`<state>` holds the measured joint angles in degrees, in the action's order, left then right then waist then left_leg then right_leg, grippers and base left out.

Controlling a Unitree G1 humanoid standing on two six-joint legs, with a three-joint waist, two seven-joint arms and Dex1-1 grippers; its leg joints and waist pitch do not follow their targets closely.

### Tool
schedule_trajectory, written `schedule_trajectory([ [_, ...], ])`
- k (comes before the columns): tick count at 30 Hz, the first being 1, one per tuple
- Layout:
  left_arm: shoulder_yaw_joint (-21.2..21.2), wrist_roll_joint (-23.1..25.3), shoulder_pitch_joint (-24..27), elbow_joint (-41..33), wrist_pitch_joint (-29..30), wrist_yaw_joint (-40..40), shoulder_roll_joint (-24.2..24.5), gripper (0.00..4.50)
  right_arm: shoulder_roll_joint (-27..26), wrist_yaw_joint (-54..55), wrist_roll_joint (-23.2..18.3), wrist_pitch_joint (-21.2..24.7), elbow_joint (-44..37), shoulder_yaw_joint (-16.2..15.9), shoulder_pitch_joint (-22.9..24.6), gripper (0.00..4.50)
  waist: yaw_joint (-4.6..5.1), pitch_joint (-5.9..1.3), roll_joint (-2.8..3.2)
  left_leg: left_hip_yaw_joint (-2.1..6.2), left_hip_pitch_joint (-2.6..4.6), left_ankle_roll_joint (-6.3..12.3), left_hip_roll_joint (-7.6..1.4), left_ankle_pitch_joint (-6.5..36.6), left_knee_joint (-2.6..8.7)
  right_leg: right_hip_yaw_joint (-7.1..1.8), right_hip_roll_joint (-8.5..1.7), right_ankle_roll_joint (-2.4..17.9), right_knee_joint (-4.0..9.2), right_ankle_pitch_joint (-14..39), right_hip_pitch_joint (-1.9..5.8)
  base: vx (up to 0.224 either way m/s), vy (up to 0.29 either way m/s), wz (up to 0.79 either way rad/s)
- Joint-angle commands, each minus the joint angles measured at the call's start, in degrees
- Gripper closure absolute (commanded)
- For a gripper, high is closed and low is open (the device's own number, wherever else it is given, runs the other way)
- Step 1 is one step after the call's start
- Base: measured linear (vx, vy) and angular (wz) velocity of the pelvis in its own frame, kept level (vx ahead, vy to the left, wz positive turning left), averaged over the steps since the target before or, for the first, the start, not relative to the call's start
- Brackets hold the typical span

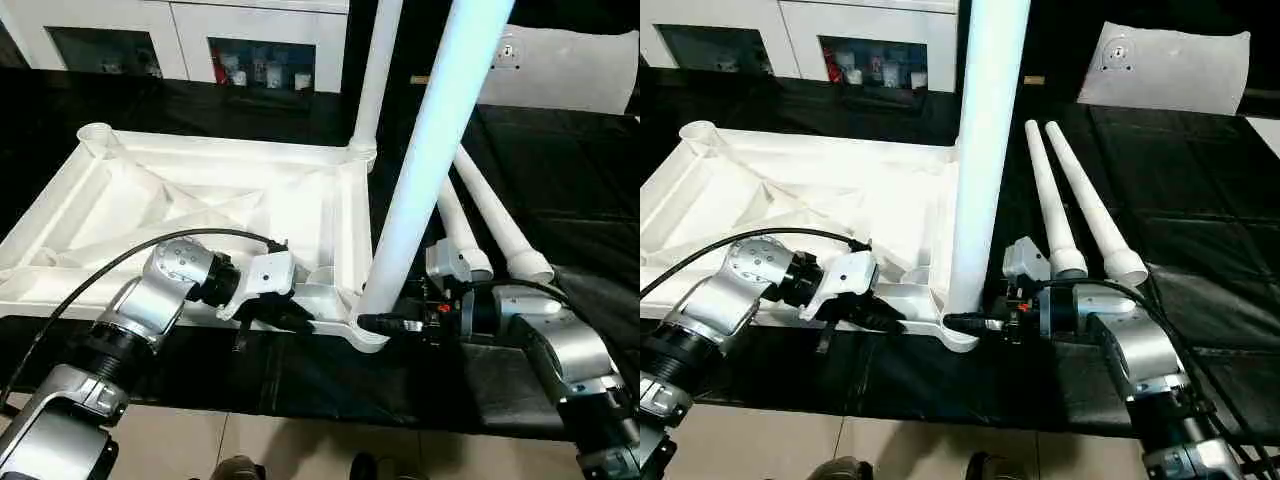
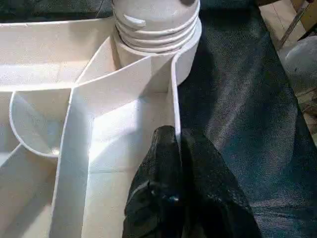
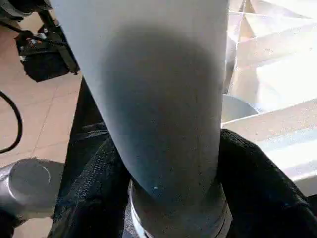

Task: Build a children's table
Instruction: Rotate leg to tighten

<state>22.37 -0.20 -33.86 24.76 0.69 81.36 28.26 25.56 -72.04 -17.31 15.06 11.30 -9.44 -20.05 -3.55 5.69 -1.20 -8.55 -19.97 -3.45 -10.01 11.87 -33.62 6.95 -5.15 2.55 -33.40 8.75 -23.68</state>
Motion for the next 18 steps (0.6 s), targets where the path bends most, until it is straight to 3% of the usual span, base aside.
schedule_trajectory([
  [1,4.0,2.32,0.37,0.73,-1.14,3.5,0.28,4.5,1.01,-1.48,-0.45,0.42,0.27,-0.2,-0.57,2.18,0.02,-4.69,-0.27,-0.02,-0.37,5.31,-3.05,3.87,3.47,-3.89,-4.13,11.86,3.23,13.44,4.28,0.0,0.0,0.0],
  [11,4.29,2.58,0.22,1.71,-1.91,3.69,0.49,4.5,1.38,-3.42,-0.56,0.43,1.38,-1.25,-1.2,2.46,-0.02,-4.75,-0.37,0.05,-0.33,4.73,-3.11,4.3,3.48,-3.82,-3.99,11.23,3.29,14.06,4.19,0.0,0.0,0.0],
  [18,3.1,2.56,0.2,2.4,0.32,-0.07,-0.65,4.5,-0.13,-1.44,-1.39,1.23,-1.85,-1.53,1.9,2.46,-0.15,-4.74,-0.23,0.03,-0.27,4.58,-3.1,4.54,3.49,-3.82,-3.97,11.22,3.36,14.07,4.15,0.0,0.0,0.0],
])
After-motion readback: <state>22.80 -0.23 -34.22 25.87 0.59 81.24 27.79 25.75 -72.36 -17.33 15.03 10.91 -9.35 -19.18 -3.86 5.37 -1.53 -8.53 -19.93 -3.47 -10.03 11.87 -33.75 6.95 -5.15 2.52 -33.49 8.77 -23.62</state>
